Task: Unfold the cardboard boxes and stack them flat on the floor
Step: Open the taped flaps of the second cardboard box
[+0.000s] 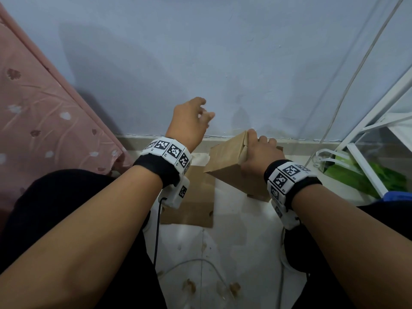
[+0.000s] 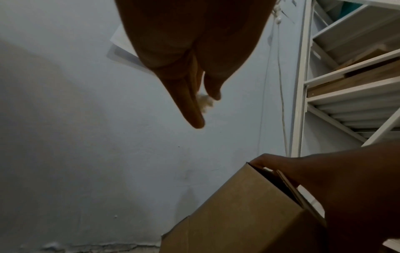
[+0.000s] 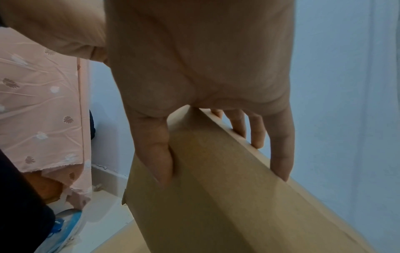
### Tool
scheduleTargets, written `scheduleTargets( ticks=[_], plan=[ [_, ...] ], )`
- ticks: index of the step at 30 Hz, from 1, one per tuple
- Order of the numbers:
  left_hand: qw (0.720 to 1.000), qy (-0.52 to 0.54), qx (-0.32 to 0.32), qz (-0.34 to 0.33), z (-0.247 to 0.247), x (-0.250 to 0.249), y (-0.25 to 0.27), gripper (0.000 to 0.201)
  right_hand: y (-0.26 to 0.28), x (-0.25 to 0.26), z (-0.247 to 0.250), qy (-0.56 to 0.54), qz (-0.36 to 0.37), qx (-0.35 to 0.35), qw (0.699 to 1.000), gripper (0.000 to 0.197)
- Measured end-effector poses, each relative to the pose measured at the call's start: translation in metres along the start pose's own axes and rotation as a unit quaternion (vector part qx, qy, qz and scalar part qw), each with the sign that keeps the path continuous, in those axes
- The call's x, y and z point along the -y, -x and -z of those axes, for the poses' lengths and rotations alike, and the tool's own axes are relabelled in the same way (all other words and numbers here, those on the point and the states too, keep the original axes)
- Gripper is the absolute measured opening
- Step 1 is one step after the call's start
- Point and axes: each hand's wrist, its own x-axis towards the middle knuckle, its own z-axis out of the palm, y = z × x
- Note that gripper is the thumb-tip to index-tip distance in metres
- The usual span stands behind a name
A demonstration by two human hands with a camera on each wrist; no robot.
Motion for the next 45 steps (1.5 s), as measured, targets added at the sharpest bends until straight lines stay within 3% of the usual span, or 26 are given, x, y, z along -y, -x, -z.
scheduleTargets(
  ticks=[1,3,4,9,10,13,16,19,26,27,28,29,30,31,32,33,34,36,39,42,45],
  plan=[
    [1.0,-0.016,-0.009,-0.005,0.0,-0.002,0.0,0.031,0.0,0.0,0.0,0.001,-0.001,0.001,1.0,0.077],
    [0.998,-0.058,-0.024,-0.017,0.001,-0.003,0.001,0.057,0.0,0.0,0.0,0.001,-0.001,0.0,1.0,0.076],
    [0.997,-0.063,-0.037,-0.023,0.001,-0.003,0.0,0.058,0.0,0.0,-0.001,0.001,0.0,-0.001,1.0,0.074],
    [0.991,-0.108,-0.08,-0.028,0.002,0.002,-0.006,0.011,0.0,-0.001,-0.001,0.002,0.003,0.004,1.0,0.075],
    [0.991,-0.099,-0.086,-0.026,0.003,0.004,-0.006,0.012,0.0,-0.001,-0.001,0.002,0.003,0.005,1.0,0.075],
    [0.992,-0.009,-0.125,0.025,0.007,0.007,-0.01,0.045,0.001,-0.001,0.0,0.003,0.004,0.003,1.0,0.072],
    [0.985,0.054,-0.158,0.053,0.011,0.007,-0.014,0.024,0.001,-0.001,0.0,0.004,0.006,0.003,1.0,0.071],
    [0.985,-0.004,-0.171,0.033,0.011,0.004,-0.016,0.047,0.001,-0.001,0.0,0.007,0.005,0.0,1.0,0.067],
    [0.987,-0.019,-0.149,0.055,0.008,0.009,-0.018,0.04,0.0,-0.001,0.0,0.011,0.005,0.014,1.0,0.073],
    [0.99,-0.037,-0.122,0.057,0.01,0.006,-0.016,0.045,0.0,-0.002,0.001,0.013,0.004,0.015,1.0,0.075],
    [0.992,-0.078,-0.046,0.089,0.012,0.004,-0.013,0.054,0.0,-0.002,0.0,0.015,0.004,0.016,1.0,0.076],
    [0.976,-0.137,0.079,0.148,0.015,0.0,-0.006,0.064,0.0,-0.002,0.0,0.015,0.005,0.017,1.0,0.077],
    [0.93,-0.202,0.218,0.217,0.017,-0.006,0.003,0.071,0.0,-0.002,-0.001,0.016,0.005,0.016,1.0,0.075],
    [0.863,-0.276,0.335,0.257,0.018,-0.014,0.014,0.071,-0.001,-0.002,-0.001,0.018,0.003,0.014,1.0,0.073],
    [0.806,-0.353,0.402,0.253,0.017,-0.017,0.022,0.065,-0.001,-0.002,-0.002,0.022,0.0,0.013,1.0,0.072],
    [0.775,-0.417,0.422,0.218,0.014,-0.016,0.026,0.057,-0.002,-0.002,-0.002,0.024,-0.001,0.016,1.0,0.072],
    [0.765,-0.455,0.42,0.177,0.012,-0.014,0.028,0.052,-0.002,-0.003,-0.002,0.026,0.0,0.019,0.999,0.074],
    [0.774,-0.45,0.412,0.169,0.009,-0.008,0.023,0.06,-0.002,-0.003,-0.001,0.026,0.002,0.022,0.999,0.078],
    [0.812,-0.387,0.39,0.196,0.008,0.001,0.015,0.05,-0.002,-0.003,-0.002,0.026,0.006,0.025,0.999,0.081],
    [0.863,-0.347,0.329,0.166,0.007,0.007,0.013,0.042,-0.001,-0.003,-0.002,0.015,0.019,0.024,0.999,0.083],
    [0.882,-0.324,0.317,0.129,0.002,0.008,0.014,0.049,-0.002,-0.002,-0.001,-0.011,0.034,0.014,0.999,0.089]
  ],
)
